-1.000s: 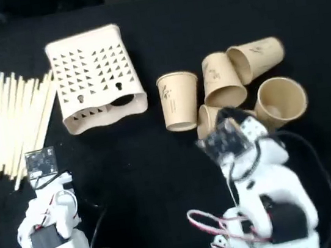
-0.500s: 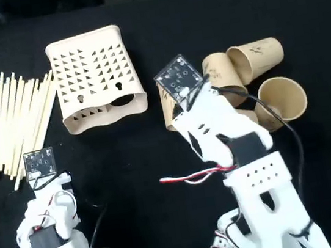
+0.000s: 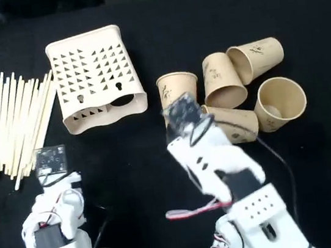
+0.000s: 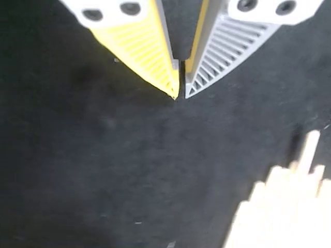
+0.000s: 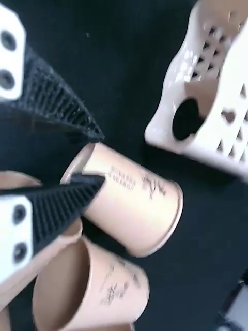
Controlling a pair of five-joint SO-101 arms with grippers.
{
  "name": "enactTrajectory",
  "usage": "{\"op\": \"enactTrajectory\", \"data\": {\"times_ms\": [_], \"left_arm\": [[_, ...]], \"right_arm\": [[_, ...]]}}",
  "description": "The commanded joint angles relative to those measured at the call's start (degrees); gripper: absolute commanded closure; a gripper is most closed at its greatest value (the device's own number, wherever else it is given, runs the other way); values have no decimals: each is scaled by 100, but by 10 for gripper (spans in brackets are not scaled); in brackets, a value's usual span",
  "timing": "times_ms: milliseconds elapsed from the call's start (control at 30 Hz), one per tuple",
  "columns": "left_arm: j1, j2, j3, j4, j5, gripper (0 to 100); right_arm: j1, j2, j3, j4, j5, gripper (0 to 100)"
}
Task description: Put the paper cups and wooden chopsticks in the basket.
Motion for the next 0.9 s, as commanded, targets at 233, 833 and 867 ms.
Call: {"op": "enactTrajectory", "data": {"times_ms": [233,833,867], "left_arm": [[400,-44,-409,-185,-70,959],[382,3842,-3064,-2444,510,752],[391,4299,-3301,-2444,510,752]], "right_arm": [[-422,-1569,796,-185,316,891],[158,-1569,655,-167,53,913],[158,-1569,655,-167,53,913]]}}
